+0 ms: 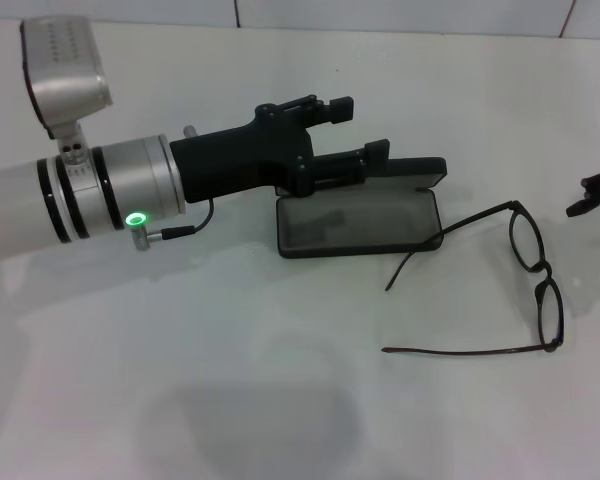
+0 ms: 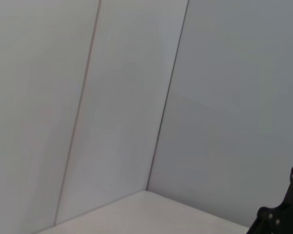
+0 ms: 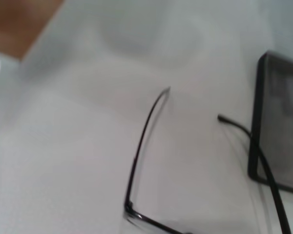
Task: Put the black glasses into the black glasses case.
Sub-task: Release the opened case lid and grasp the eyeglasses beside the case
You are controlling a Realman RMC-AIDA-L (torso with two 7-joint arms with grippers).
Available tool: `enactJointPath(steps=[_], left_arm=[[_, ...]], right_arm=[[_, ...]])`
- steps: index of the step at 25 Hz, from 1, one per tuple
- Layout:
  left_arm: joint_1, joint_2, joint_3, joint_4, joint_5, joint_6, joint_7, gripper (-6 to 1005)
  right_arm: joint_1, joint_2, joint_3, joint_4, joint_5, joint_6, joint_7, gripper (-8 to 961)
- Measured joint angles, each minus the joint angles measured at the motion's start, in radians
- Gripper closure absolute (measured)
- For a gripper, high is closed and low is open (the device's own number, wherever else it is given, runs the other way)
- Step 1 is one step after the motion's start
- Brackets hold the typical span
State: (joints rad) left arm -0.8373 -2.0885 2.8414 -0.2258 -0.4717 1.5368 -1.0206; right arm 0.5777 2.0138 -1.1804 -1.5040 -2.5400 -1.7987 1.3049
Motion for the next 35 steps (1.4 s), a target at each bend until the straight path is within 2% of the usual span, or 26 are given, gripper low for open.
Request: enactJointPath(steps=[4, 16, 23, 35], left_arm=[[0.026, -0.002, 0.000, 0.025, -0.039, -0.002, 0.053, 198], [0.065, -0.001, -0.003, 0.037, -0.071, -0.002, 0.107, 201], [0.069, -0.001, -0.001, 0.037, -0.086, -0.001, 0.113, 201], [0.068, 0.001, -0.002, 0.037, -0.111, -0.002, 0.147, 202]], right_arm=[[0.008, 0.002, -0.121, -0.003, -0.041, 0.064, 0.032, 128], [0.017, 0.008, -0.373, -0.082, -0.120, 0.083, 0.035, 130], [0.037, 0.004, -0.385, -0.075, -0.160, 0.077, 0.026, 132], [0.031, 0.007, -0.428, -0.047, -0.161, 0.114, -0.052, 143]])
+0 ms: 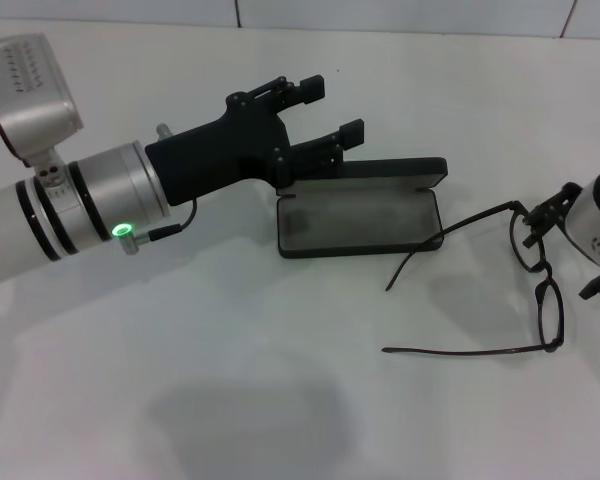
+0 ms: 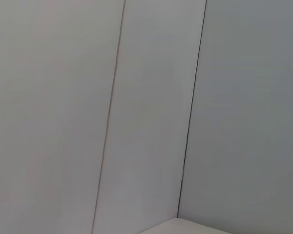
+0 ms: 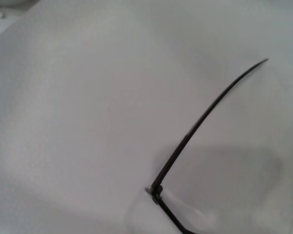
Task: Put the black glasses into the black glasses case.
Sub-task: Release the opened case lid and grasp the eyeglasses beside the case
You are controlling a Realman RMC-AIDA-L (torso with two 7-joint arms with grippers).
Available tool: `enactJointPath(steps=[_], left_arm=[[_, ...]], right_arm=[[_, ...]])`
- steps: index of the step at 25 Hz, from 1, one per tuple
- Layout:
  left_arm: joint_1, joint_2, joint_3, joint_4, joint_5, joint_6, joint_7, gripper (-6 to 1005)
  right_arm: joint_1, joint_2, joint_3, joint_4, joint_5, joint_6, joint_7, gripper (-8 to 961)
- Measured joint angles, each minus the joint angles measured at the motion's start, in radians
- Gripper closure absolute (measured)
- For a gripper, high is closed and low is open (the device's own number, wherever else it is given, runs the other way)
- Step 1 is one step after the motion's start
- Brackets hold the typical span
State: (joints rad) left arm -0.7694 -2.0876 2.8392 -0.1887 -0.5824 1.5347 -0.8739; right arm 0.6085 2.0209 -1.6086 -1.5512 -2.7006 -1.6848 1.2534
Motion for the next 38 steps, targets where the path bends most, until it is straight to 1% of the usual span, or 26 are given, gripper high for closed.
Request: enactJointPath(steps=[7, 14, 24, 29, 35, 38], left_arm=[[-0.005, 0.000, 0.004, 0.000, -0.012, -0.012, 0.006, 202], [-0.002, 0.000, 0.000, 0.000, -0.012, -0.016, 0.007, 202], [0.001, -0.001, 0.003, 0.000, -0.012, -0.023, 0.007, 202], [0.002, -0.002, 0.003, 0.002, -0.012, -0.023, 0.006, 202], [0.000, -0.002, 0.003, 0.003, -0.011, -0.023, 0.005, 203], [0.001, -0.002, 0.003, 0.003, -0.011, -0.022, 0.004, 203]], right_arm=[[0.004, 0.001, -0.035, 0.025, 0.001, 0.026, -0.004, 206], [0.002, 0.002, -0.073, 0.049, -0.001, 0.059, -0.007, 234], [0.015, 0.002, -0.093, 0.121, -0.015, 0.104, -0.007, 234], [0.017, 0.002, -0.094, 0.150, -0.015, 0.120, -0.008, 274], [0.012, 0.002, -0.091, 0.154, -0.017, 0.129, -0.003, 322], [-0.003, 0.002, -0.078, 0.122, -0.017, 0.119, 0.009, 417]])
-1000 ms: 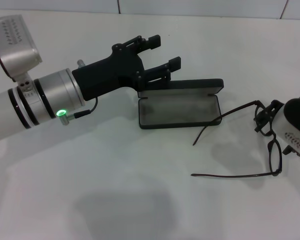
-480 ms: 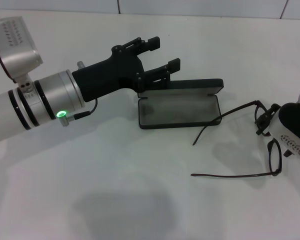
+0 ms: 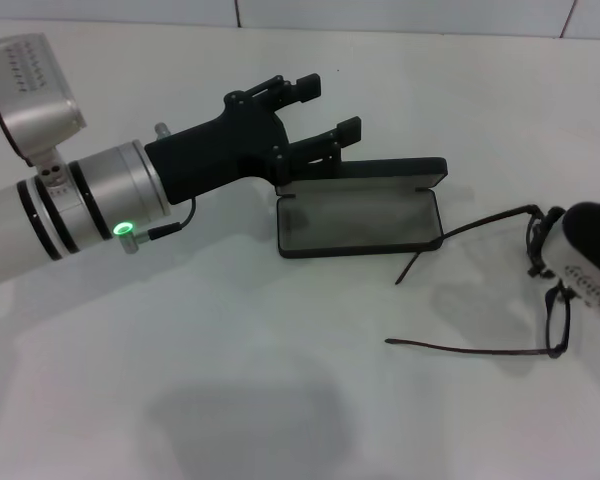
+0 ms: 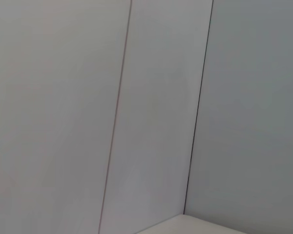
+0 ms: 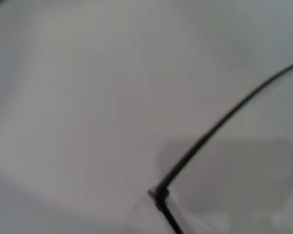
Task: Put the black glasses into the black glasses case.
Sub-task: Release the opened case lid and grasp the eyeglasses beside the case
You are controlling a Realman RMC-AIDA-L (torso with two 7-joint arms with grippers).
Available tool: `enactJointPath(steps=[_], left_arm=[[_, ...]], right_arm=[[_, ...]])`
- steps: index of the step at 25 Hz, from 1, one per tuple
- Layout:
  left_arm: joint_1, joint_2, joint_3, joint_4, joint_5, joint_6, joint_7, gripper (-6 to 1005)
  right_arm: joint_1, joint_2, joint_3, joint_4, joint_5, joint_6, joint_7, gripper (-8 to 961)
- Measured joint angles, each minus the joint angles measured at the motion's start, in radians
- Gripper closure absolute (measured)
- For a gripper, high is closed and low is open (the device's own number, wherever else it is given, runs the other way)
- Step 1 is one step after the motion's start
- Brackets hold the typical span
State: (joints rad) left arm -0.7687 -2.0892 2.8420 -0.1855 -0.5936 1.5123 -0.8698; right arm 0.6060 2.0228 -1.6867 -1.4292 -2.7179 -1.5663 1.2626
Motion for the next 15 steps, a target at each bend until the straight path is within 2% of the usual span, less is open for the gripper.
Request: enactJointPath(steps=[5, 9, 15], left_arm=[[0.004, 0.001, 0.001, -0.001, 0.000, 0.000, -0.004, 203], [0.005, 0.003, 0.001, -0.002, 0.000, 0.000, -0.005, 203], [0.005, 0.004, 0.000, -0.002, 0.003, 0.000, -0.006, 203]], right_arm=[[-0.028, -0.001, 0.085, -0.109, 0.028, -0.076, 0.000, 575], [-0.037, -0.001, 0.110, -0.132, 0.043, -0.102, 0.000, 591], [-0.046, 0.002, 0.107, -0.130, 0.035, -0.068, 0.051, 580]])
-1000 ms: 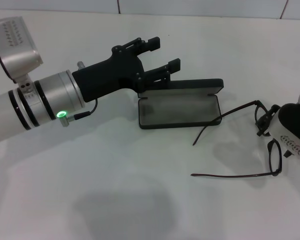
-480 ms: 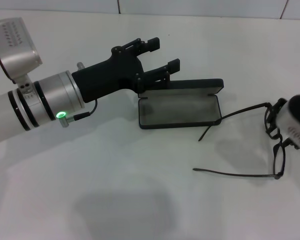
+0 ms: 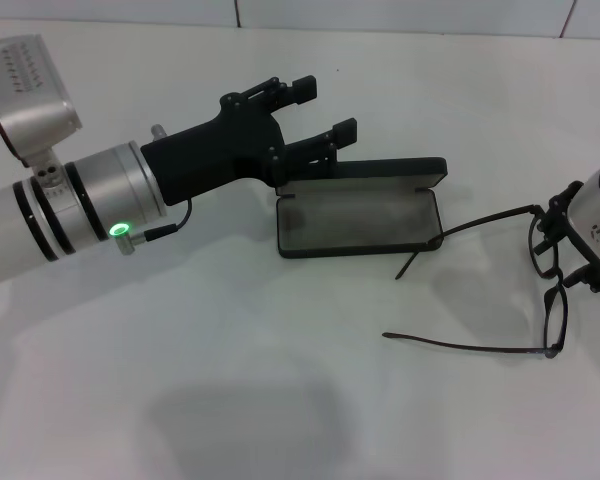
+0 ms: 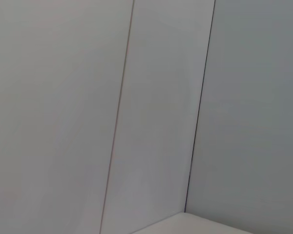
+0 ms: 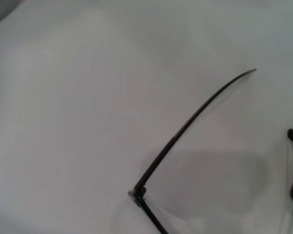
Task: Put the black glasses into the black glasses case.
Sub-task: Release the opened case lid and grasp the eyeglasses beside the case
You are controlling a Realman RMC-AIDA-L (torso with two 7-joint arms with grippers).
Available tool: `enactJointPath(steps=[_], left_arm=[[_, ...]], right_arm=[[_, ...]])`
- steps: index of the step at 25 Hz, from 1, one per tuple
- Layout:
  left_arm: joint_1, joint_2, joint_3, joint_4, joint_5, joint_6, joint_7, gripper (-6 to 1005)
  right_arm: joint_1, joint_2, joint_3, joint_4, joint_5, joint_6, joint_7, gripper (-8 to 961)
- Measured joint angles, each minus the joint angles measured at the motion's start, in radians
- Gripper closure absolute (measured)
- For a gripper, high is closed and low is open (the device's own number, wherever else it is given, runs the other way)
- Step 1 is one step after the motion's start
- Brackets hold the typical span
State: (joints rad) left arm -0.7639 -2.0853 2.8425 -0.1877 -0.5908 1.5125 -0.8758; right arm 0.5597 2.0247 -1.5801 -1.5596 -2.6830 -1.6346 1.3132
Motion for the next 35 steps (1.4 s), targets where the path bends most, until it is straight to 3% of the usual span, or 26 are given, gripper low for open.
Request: enactJointPath(steps=[6, 20, 25, 35], left_arm=[[0.000, 0.001, 0.001, -0.005, 0.009, 0.000, 0.000, 203], [-0.003, 0.004, 0.002, -0.011, 0.014, 0.000, 0.007, 204], [-0.003, 0.004, 0.002, -0.012, 0.014, -0.002, 0.006, 204], [0.000, 0.004, 0.002, -0.027, 0.014, -0.002, 0.006, 204]], right_arm=[[0.001, 0.000, -0.008, -0.004, -0.007, 0.002, 0.022, 562], [0.007, -0.004, -0.084, 0.006, -0.011, -0.018, -0.014, 224], [0.014, -0.003, -0.092, 0.046, -0.020, -0.001, -0.036, 170], [0.014, -0.002, -0.141, 0.103, -0.031, 0.074, -0.040, 233]])
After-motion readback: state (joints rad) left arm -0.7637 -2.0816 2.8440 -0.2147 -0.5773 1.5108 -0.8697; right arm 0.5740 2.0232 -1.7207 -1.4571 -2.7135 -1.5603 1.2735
